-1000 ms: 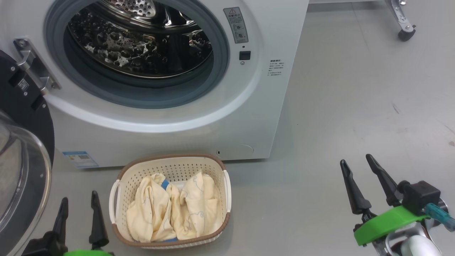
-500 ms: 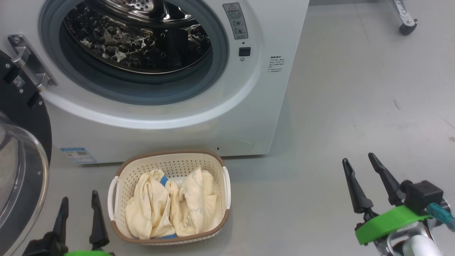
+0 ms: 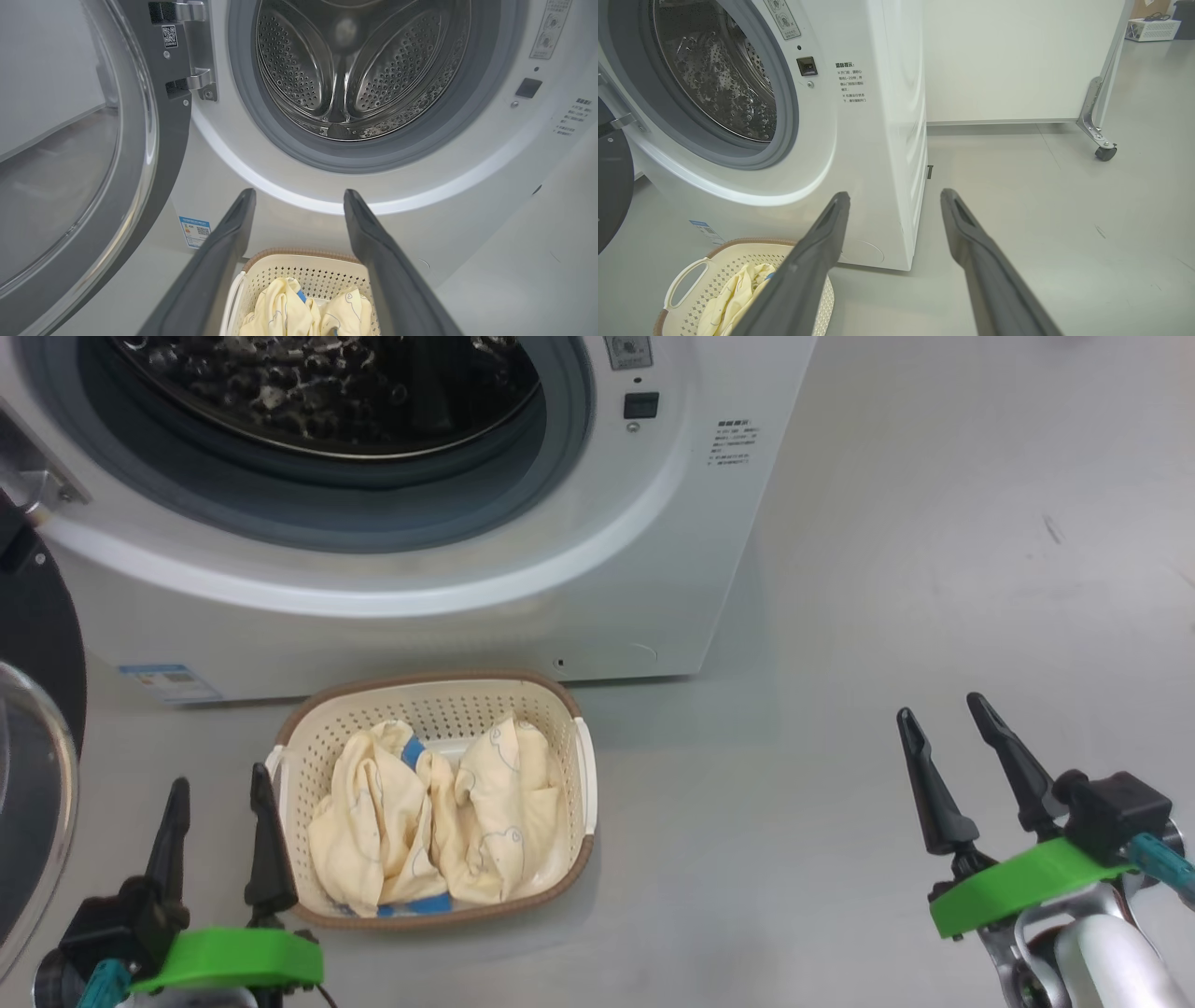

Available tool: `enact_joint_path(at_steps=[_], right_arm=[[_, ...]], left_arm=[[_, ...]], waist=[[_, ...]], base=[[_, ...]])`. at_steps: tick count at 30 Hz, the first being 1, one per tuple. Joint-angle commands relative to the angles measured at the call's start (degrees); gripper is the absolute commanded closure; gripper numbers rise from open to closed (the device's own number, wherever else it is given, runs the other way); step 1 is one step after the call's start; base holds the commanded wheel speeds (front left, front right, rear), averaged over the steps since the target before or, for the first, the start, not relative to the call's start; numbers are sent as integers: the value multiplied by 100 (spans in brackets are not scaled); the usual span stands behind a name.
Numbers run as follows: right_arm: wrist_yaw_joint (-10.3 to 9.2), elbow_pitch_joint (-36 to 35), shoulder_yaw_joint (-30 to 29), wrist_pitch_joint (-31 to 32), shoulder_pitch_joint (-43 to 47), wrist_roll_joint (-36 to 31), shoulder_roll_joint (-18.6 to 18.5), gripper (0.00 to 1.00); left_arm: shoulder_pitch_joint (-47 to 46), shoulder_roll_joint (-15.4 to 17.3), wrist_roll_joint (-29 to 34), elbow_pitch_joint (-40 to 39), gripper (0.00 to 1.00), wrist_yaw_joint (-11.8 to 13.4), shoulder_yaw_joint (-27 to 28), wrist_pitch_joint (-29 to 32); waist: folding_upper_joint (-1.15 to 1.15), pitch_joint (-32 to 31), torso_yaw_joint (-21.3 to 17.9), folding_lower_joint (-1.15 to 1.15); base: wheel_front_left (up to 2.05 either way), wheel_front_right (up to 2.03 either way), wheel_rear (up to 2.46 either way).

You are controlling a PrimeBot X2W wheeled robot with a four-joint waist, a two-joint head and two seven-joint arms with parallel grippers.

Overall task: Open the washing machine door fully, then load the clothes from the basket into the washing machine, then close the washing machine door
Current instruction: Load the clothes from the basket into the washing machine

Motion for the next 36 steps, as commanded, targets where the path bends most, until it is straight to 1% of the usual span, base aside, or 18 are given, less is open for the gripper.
enact_joint_path(at_steps=[1, 10, 14, 20, 28, 36], right_arm=[[-15, -205, 107, -55, -211, 44, -41, 0], [-15, -269, 184, -55, -638, 41, -14, 0], [-15, -294, 237, -55, -827, 33, 8, 0], [-15, -301, 314, -55, -1056, 39, 41, 0], [-15, -340, 370, -55, -1296, 28, 45, 0], [-15, -483, 295, -55, -1405, -18, 8, 0]], left_arm=[[-258, 74, 34, -143, 0, -46, 171, -80], [-1353, 187, 21, 336, 0, -179, 43, -80], [-1915, 291, 70, 685, 0, -249, -53, -80], [-2620, 299, 86, 1244, 0, -333, -224, -80], [-3306, 360, 133, 2310, 0, -412, -387, -81], [-3938, 452, 125, 3313, 0, -453, -429, -81]], waist=[[0, 254, -37, 0], [0, 1188, -107, 0], [0, 1521, -177, 0], [0, 1950, -272, 0], [0, 2500, -373, 0], [0, 3149, -335, 0]], base=[[0, 0, 0], [0, 0, 0], [0, 0, 0], [0, 0, 0], [0, 0, 0], [0, 0, 0]])
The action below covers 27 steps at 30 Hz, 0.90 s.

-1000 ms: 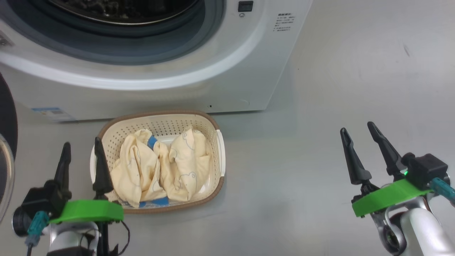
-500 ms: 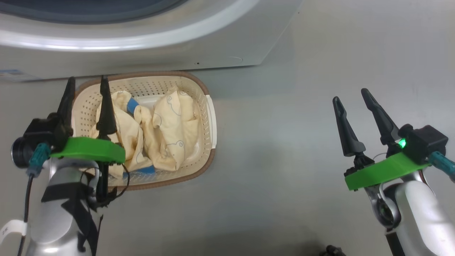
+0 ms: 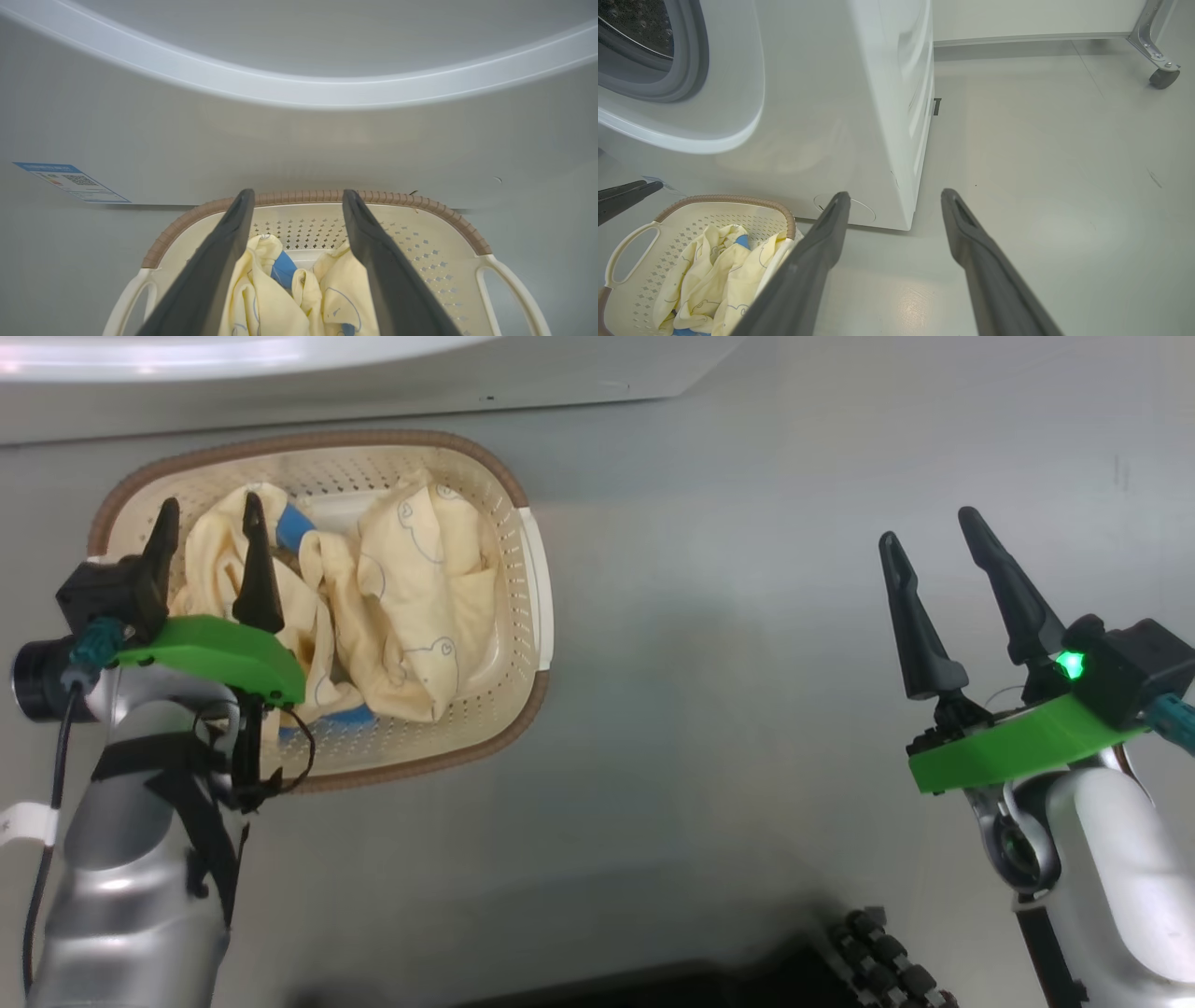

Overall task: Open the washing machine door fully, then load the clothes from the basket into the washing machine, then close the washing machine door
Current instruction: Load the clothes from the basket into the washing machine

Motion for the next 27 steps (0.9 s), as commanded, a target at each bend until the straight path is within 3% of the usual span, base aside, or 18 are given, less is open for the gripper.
enact_joint_path(at_steps=[1, 12, 27], right_arm=[[-15, -194, 58, -54, 44, -21, -54, 0], [-15, -229, 106, -54, -55, -46, -1, 0], [-15, -198, 264, -54, -231, -16, 106, 0]], left_arm=[[-31, 217, -23, 77, 0, -7, 158, -38], [-621, 321, -116, 1484, 0, -1, 165, -28], [-1264, 263, -297, 2630, 0, -35, -138, 241]], waist=[[0, 260, 25, -1], [0, 755, 28, -1], [0, 1042, -63, -1]], base=[[0, 0, 0], [0, 0, 0], [0, 0, 0]])
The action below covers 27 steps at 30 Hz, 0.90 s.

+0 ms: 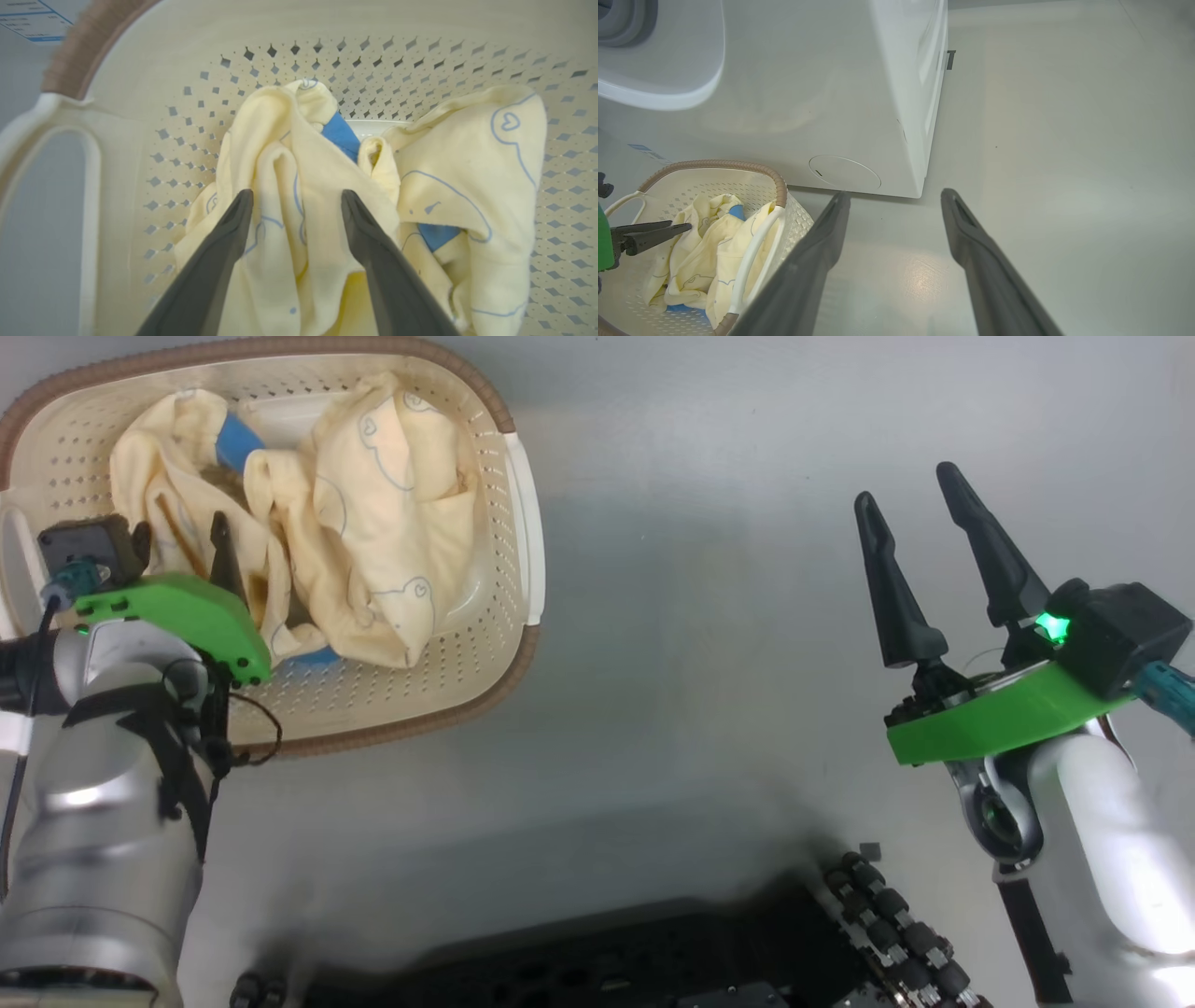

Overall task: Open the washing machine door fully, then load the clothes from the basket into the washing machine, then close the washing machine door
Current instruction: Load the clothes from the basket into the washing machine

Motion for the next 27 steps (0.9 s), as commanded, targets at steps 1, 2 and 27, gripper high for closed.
enact_joint_path(at_steps=[1, 2, 27], right_arm=[[-15, -123, 131, -54, 129, 7, 49, 0], [-15, -112, 177, -54, 103, 18, 71, 0], [-15, 324, 303, -54, 15, 48, 179, 0]], left_arm=[[55, 188, -96, 28, 0, 4, 37, 35], [-2, 207, -137, 103, 0, 3, -42, 119], [-362, 440, -306, 608, 100, 420, -180, 659]], waist=[[0, 39, -36, 0], [0, 63, -77, 0], [0, 148, -183, 0]], base=[[0, 0, 0], [0, 0, 0], [0, 0, 0]])
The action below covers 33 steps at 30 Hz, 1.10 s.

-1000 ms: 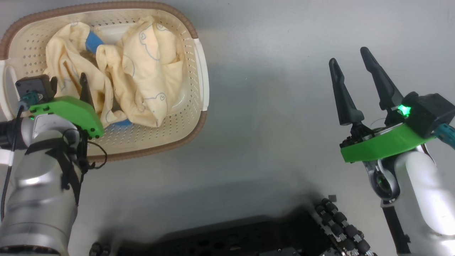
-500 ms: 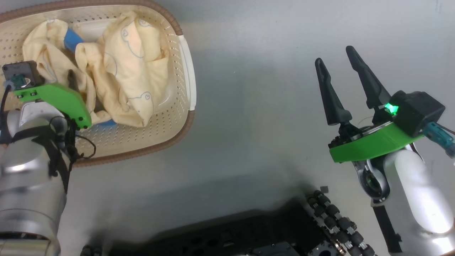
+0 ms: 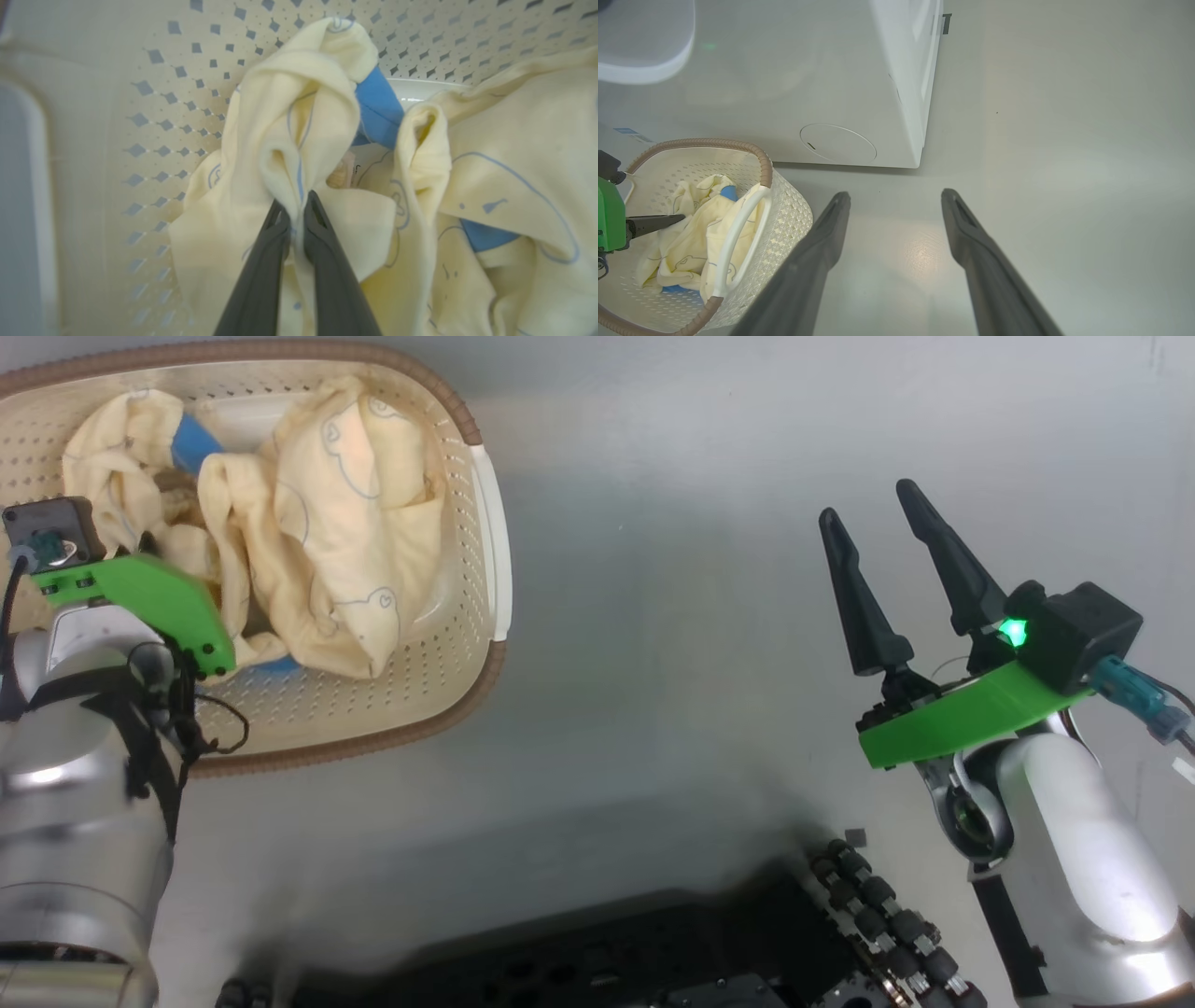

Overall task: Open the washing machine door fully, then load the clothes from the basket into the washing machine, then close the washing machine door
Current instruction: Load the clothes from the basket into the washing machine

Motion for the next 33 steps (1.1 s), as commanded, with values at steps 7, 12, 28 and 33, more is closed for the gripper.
enact_joint_path(at_steps=[7, 12, 28, 33], right_arm=[[-15, -90, 26, -38, 188, -32, -31, 0], [-15, -23, 32, -38, 244, 8, -79, 0], [-15, 210, -24, -38, 820, 106, -248, 0], [-15, 227, -12, -38, 980, 140, -289, 0]], left_arm=[[260, 51, -20, -123, 100, -68, -27, -635], [505, -96, -43, -353, 100, -146, -73, -891], [2623, -341, 51, -3764, 100, -179, 362, -959], [3201, -377, 170, -4811, 100, -175, 536, -959]], waist=[[0, -471, 157, -1], [0, -921, 281, -1], [0, -2640, 531, -1], [0, -3092, 569, -1]], base=[[0, 0, 0], [0, 0, 0], [0, 0, 0], [0, 0, 0]])
